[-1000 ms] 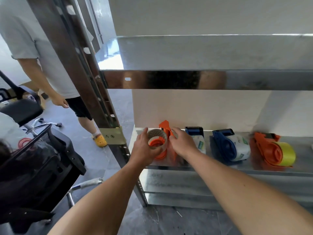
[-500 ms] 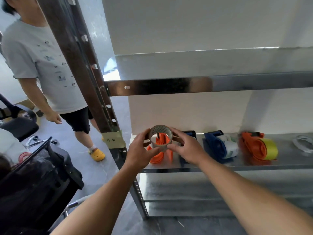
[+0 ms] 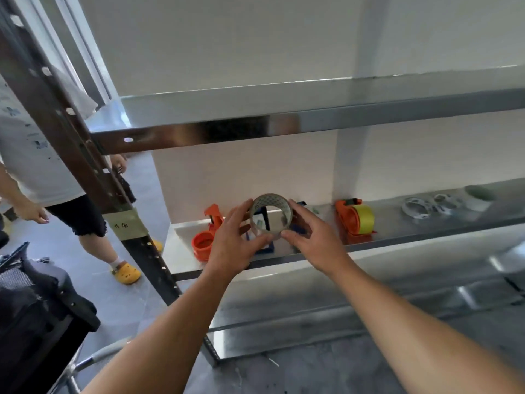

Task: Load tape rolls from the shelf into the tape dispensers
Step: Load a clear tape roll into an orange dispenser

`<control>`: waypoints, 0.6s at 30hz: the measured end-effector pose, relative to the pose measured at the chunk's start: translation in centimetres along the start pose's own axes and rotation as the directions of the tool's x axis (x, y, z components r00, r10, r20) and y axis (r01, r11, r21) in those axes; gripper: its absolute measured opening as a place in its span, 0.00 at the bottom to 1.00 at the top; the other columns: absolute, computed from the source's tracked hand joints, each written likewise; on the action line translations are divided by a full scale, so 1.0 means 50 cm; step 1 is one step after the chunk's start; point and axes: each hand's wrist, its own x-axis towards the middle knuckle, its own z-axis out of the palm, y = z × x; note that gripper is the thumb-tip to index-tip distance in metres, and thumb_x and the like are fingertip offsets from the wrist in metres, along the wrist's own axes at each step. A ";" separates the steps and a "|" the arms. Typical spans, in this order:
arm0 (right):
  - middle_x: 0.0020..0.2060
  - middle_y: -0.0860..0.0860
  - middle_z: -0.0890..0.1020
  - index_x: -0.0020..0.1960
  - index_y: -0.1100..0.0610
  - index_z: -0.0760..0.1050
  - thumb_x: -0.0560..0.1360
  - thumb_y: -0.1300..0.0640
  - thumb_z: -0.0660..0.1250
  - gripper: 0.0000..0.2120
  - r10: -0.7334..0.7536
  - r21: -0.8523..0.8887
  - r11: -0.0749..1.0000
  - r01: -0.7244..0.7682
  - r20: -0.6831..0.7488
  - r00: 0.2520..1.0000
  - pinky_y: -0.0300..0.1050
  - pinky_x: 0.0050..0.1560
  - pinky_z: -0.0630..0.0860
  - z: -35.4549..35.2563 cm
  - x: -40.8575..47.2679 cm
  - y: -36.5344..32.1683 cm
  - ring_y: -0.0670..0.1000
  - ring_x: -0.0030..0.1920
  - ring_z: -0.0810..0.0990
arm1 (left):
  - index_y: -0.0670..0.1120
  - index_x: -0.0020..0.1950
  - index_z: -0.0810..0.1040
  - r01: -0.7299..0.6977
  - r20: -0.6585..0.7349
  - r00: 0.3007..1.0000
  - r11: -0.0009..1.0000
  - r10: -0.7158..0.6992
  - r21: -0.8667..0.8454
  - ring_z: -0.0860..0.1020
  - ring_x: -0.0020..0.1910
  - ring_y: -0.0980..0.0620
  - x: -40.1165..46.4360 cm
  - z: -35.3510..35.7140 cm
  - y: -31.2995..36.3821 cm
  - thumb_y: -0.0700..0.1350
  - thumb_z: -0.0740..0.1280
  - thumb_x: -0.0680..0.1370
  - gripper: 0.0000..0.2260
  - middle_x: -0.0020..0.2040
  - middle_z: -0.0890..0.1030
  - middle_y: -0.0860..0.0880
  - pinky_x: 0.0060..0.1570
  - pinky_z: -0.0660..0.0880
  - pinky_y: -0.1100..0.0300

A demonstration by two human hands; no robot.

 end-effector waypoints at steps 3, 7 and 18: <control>0.68 0.42 0.73 0.75 0.43 0.63 0.75 0.52 0.71 0.31 0.007 -0.008 1.000 -0.007 -0.033 0.999 0.42 0.67 0.69 -0.084 -0.063 0.015 0.43 0.68 0.70 | 0.52 0.76 0.65 -0.027 0.035 0.999 1.000 0.027 0.005 0.74 0.65 0.56 -0.026 0.077 0.048 0.51 0.78 0.70 0.38 0.69 0.73 0.53 0.66 0.74 0.54; 0.68 0.40 0.73 0.74 0.42 0.65 0.74 0.51 0.72 0.32 0.032 -0.048 0.998 -0.037 -0.101 0.994 0.41 0.68 0.70 -0.194 -0.145 0.048 0.41 0.67 0.72 | 0.52 0.75 0.67 -0.073 0.076 0.994 0.997 0.075 -0.025 0.75 0.64 0.56 -0.056 0.187 0.111 0.51 0.78 0.70 0.36 0.67 0.75 0.53 0.65 0.75 0.54; 0.57 0.33 0.77 0.71 0.44 0.69 0.74 0.57 0.72 0.28 0.050 -0.059 0.996 -0.068 -0.267 0.962 0.47 0.64 0.75 -0.423 -0.298 0.101 0.37 0.61 0.76 | 0.52 0.75 0.68 -0.107 0.204 0.969 0.983 0.137 -0.149 0.77 0.63 0.57 -0.101 0.418 0.252 0.64 0.77 0.64 0.43 0.66 0.77 0.54 0.65 0.75 0.51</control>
